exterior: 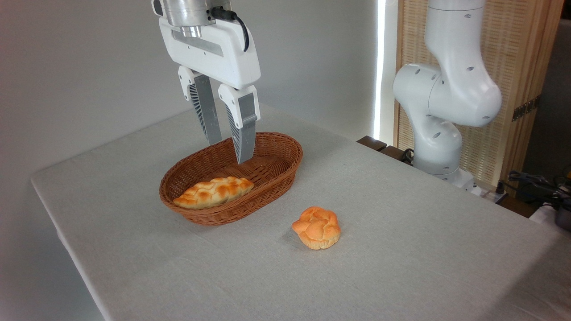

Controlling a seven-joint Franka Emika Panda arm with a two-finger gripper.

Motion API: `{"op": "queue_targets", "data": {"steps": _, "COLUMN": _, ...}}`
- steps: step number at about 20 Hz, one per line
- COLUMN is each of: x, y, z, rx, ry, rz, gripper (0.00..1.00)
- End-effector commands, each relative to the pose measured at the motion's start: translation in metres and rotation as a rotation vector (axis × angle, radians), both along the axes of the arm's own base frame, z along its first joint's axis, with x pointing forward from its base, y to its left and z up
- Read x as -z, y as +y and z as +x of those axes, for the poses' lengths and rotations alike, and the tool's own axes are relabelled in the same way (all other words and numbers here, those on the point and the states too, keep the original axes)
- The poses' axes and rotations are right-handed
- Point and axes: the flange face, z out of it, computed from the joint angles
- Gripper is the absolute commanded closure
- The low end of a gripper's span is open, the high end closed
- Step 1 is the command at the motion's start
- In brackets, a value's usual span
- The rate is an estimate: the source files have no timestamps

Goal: Put bread into the basket
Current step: 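Move the open gripper from above the basket toward the orange bun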

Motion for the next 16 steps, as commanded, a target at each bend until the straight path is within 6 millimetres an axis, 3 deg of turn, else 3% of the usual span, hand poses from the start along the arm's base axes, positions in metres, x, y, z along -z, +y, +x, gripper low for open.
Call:
{"op": "queue_targets", "data": {"steps": 1, "x": -0.005, "y": 0.016, "z": -0.001, "rx": -0.027, "ry": 0.001, "rz": -0.001, "gripper": 0.00}}
{"op": "queue_targets", "data": {"steps": 10, "x": -0.001, "y": 0.015, "z": -0.006, "rx": -0.025, "ry": 0.012, "rz": 0.000, "gripper": 0.00}}
{"op": "queue_targets", "data": {"steps": 13, "x": 0.008, "y": 0.013, "z": -0.028, "rx": -0.020, "ry": 0.029, "rz": 0.004, "gripper": 0.00}}
{"op": "queue_targets", "data": {"steps": 16, "x": 0.027, "y": 0.012, "z": -0.066, "rx": -0.002, "ry": 0.040, "rz": 0.016, "gripper": 0.00}}
